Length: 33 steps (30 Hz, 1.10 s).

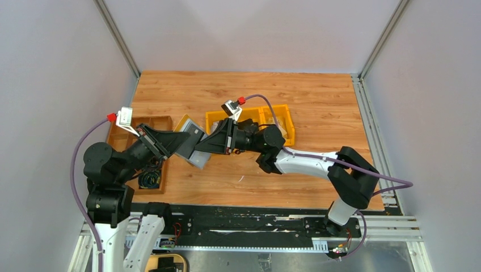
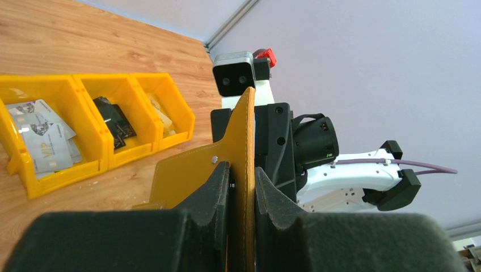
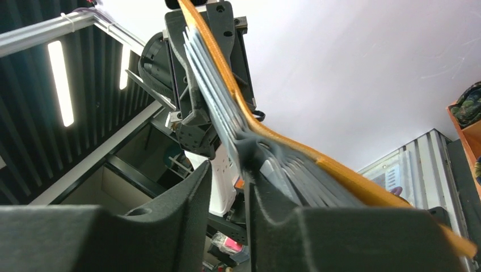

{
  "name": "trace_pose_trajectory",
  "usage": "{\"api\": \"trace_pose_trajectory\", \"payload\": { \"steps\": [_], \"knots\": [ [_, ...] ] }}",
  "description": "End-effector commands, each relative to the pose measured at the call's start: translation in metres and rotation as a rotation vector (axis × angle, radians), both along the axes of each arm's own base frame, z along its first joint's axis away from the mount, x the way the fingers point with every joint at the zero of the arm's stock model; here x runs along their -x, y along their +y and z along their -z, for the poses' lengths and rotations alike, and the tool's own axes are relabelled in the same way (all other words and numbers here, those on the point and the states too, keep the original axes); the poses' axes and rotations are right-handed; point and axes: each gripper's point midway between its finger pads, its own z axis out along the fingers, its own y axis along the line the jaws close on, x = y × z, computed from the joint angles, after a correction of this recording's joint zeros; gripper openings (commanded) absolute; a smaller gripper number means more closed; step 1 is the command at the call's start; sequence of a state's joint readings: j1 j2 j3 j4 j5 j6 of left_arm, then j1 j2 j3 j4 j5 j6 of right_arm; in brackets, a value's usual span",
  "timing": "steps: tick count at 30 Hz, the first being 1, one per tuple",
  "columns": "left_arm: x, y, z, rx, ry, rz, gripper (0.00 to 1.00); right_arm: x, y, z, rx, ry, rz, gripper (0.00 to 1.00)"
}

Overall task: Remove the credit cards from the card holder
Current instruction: Remove the credit card from the card holder.

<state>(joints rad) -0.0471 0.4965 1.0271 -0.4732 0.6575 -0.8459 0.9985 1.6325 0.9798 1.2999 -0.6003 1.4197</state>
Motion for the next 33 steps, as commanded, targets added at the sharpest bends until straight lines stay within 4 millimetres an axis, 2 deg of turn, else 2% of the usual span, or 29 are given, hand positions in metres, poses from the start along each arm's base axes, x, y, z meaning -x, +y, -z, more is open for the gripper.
{"api": "trace_pose_trajectory", "payload": {
  "steps": [1, 5, 10, 12, 15, 16, 18, 20, 24, 27, 30, 33],
  "knots": [
    [0.013, -0.003, -0.012, -0.002, -0.052, 0.031, 0.04, -0.015, -0.008, -0.043, -0.168, -0.018, 0.030, 0.28],
    [0.010, 0.000, 0.003, -0.030, -0.043, 0.006, 0.04, -0.008, -0.014, -0.055, -0.196, -0.042, 0.012, 0.23],
    [0.007, 0.004, 0.013, -0.038, -0.035, -0.020, 0.05, -0.007, -0.019, -0.049, -0.194, -0.025, 0.025, 0.16],
    [0.006, 0.004, 0.017, -0.045, -0.028, -0.024, 0.07, -0.006, -0.021, -0.049, -0.210, -0.018, 0.015, 0.08],
    [0.007, 0.005, 0.022, -0.072, -0.036, -0.025, 0.16, -0.003, -0.023, -0.048, -0.202, -0.028, 0.001, 0.00],
    [0.007, 0.006, 0.024, -0.081, -0.036, -0.026, 0.18, -0.001, -0.024, -0.047, -0.199, -0.034, -0.005, 0.00],
    [0.007, 0.005, 0.028, -0.091, -0.027, -0.022, 0.33, 0.005, -0.024, -0.043, -0.177, -0.055, -0.028, 0.00],
    [0.008, 0.002, 0.032, -0.092, -0.010, 0.004, 0.42, 0.011, -0.024, -0.033, -0.133, -0.078, -0.054, 0.00],
    [0.011, -0.007, 0.040, -0.079, 0.035, 0.084, 0.55, 0.020, -0.024, -0.015, -0.053, -0.096, -0.094, 0.00],
    [0.014, -0.015, 0.044, -0.059, 0.075, 0.151, 0.57, 0.025, -0.022, -0.001, 0.029, -0.114, -0.120, 0.00],
    [0.017, -0.020, 0.038, -0.024, 0.078, 0.202, 0.56, 0.028, -0.021, 0.006, 0.082, -0.131, -0.130, 0.00],
    [0.020, -0.023, 0.031, -0.005, 0.062, 0.229, 0.47, 0.028, -0.021, 0.008, 0.096, -0.131, -0.131, 0.00]
  ]
}}
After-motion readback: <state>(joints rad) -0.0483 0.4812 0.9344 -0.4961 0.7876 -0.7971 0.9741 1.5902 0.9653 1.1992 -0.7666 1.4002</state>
